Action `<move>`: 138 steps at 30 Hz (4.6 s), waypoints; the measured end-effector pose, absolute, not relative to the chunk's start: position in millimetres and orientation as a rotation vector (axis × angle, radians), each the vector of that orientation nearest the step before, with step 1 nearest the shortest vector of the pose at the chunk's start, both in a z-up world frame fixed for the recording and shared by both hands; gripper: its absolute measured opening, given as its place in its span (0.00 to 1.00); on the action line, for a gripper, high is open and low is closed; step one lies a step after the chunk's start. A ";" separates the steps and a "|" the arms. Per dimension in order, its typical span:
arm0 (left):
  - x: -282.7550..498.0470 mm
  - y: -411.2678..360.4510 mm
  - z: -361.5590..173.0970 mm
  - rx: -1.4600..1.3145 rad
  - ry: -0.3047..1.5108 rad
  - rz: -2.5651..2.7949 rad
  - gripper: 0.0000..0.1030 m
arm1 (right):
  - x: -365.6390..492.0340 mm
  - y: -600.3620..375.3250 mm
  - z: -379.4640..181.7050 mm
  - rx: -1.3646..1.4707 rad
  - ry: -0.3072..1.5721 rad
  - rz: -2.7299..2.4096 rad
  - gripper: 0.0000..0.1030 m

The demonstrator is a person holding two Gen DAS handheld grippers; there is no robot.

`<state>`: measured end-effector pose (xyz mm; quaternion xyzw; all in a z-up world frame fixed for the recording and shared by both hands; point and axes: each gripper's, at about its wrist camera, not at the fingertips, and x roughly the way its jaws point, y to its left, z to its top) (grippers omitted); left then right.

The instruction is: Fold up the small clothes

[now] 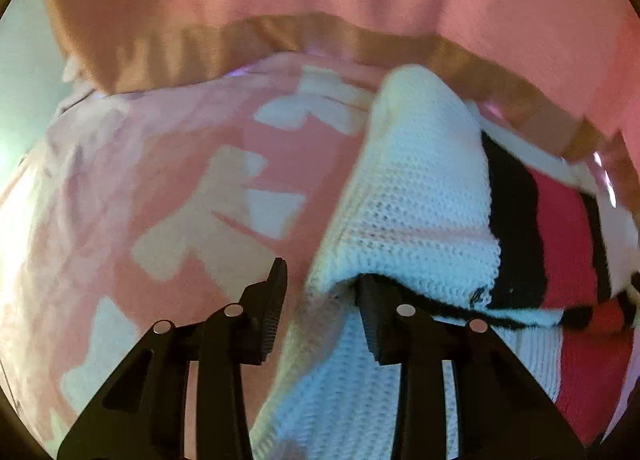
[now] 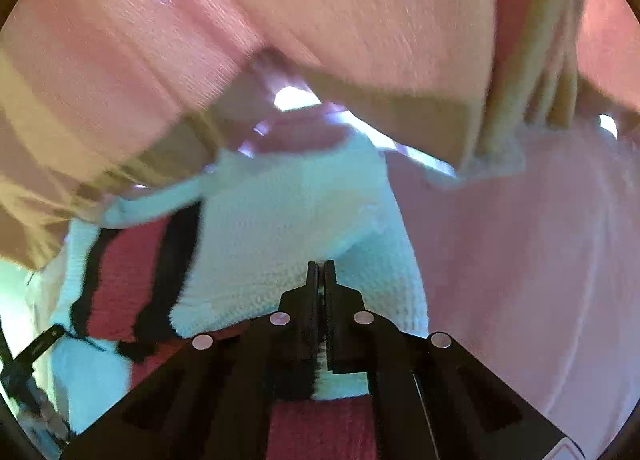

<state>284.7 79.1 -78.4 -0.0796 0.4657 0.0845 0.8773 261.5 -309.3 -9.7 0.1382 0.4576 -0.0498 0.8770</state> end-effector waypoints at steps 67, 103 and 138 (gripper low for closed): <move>-134.3 123.1 11.3 -0.275 1.044 -0.262 0.44 | -219.8 -231.2 68.4 0.337 1.022 0.091 0.10; -49.3 76.0 108.4 -0.164 0.677 -0.329 0.04 | -114.7 -271.3 134.8 0.313 0.763 0.068 0.11; 197.2 65.5 -35.1 -0.131 0.977 -0.113 0.00 | 59.1 -324.8 -30.7 0.252 1.155 -0.124 0.12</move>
